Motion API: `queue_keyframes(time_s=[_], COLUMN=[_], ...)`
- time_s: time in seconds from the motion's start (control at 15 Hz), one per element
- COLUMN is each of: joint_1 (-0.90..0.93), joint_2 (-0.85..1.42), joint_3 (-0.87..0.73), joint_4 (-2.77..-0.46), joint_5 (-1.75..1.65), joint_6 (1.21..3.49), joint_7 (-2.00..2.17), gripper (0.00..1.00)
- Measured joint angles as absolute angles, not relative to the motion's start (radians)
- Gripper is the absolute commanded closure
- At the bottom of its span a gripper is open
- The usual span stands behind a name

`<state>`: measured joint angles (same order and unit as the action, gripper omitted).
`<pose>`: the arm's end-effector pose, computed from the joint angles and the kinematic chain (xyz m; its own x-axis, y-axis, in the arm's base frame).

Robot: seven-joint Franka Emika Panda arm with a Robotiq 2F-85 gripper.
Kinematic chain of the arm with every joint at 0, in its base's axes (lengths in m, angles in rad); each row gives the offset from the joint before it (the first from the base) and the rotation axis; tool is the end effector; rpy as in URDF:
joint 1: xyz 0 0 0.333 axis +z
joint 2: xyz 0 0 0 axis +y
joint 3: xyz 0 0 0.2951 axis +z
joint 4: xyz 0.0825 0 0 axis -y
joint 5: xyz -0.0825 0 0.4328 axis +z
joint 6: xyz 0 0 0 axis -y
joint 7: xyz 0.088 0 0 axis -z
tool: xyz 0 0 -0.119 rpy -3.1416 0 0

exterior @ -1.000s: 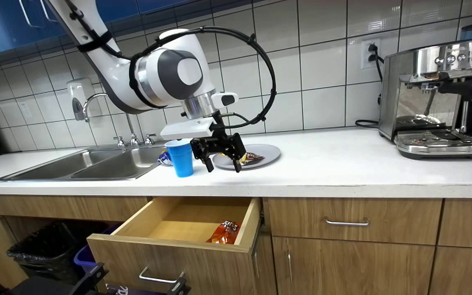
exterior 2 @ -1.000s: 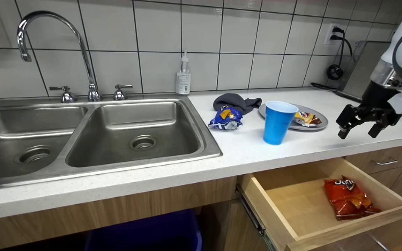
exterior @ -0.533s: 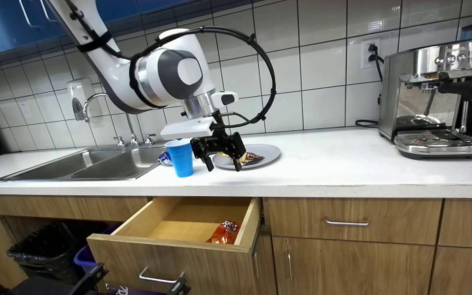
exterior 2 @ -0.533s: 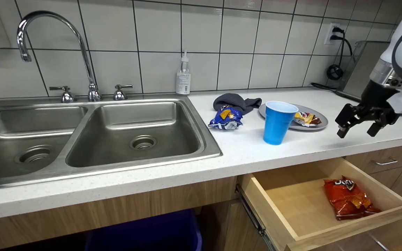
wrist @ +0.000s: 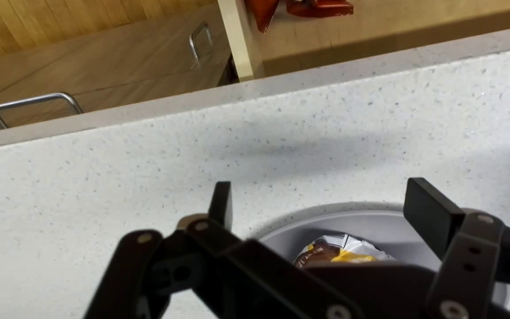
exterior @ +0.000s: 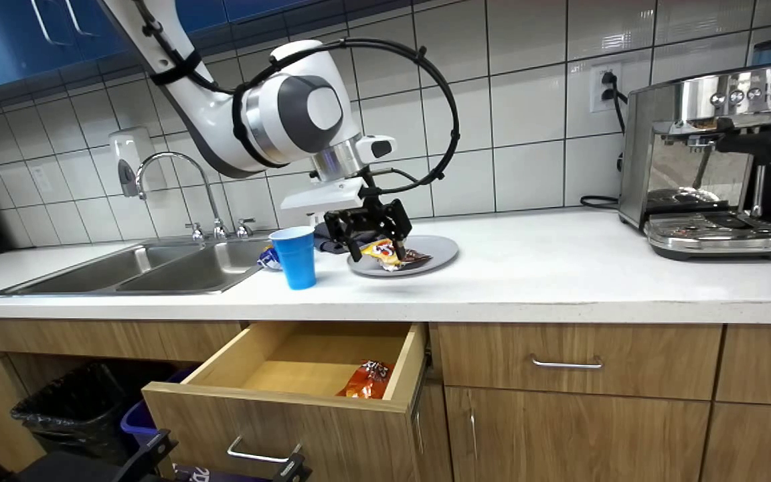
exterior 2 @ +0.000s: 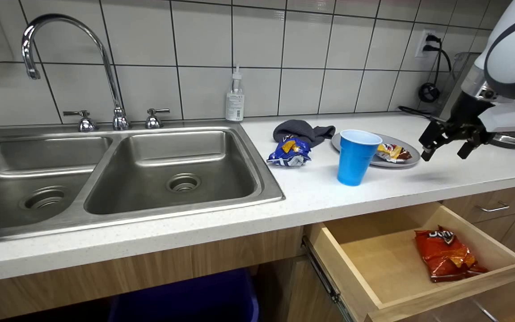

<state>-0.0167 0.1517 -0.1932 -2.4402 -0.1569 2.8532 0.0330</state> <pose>0.5274 -0.1072 0.1951 0.9642 -0.0759 0.2539 -0.1049 -0.9892 0.1023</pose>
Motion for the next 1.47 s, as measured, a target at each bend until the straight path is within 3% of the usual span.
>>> queue_keyframes(time_s=[1.47], joint_1=[0.011], joint_2=[0.380], joint_3=[-0.184], joint_4=[-2.138], joint_5=[-0.051], joint_6=[2.864], joint_7=[0.290], gripper=[0.00])
